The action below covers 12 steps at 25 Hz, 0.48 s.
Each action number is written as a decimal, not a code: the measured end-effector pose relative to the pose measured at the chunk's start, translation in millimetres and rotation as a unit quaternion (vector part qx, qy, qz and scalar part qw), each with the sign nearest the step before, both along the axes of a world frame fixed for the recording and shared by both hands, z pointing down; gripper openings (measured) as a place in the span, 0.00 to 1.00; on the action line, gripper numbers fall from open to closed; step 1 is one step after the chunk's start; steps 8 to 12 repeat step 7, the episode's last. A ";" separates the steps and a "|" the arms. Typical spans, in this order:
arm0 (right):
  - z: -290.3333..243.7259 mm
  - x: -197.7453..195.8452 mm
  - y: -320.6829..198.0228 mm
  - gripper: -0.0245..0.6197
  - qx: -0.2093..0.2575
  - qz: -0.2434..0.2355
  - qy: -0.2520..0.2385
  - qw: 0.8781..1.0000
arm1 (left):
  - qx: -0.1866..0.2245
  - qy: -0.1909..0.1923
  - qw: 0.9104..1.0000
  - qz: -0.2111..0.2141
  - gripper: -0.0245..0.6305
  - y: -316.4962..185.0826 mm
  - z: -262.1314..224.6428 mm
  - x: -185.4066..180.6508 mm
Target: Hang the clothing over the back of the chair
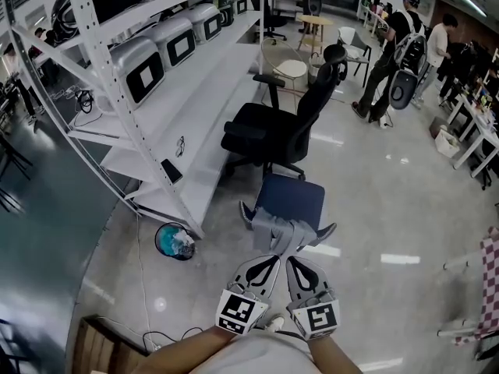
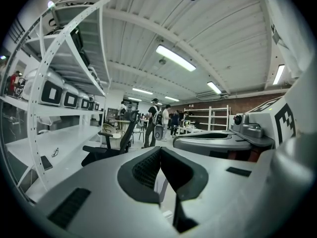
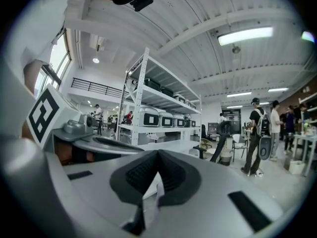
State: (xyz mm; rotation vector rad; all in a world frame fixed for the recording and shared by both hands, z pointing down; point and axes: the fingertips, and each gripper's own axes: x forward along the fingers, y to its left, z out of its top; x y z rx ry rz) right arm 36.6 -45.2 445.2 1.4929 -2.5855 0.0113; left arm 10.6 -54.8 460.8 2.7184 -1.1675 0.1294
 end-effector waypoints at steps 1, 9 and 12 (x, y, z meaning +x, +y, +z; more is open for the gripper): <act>0.0 -0.5 -1.3 0.06 0.000 -0.001 -0.001 1.000 | -0.003 0.000 1.000 -0.001 0.05 -2.0 1.0 -1.7; -0.2 -6.7 -6.4 0.06 -0.006 -0.001 0.001 1.000 | -0.002 0.003 1.000 -0.001 0.05 -7.2 -0.7 -9.0; -0.2 -6.7 -6.4 0.06 -0.006 -0.001 0.001 1.000 | -0.002 0.003 1.000 -0.001 0.05 -7.2 -0.7 -9.0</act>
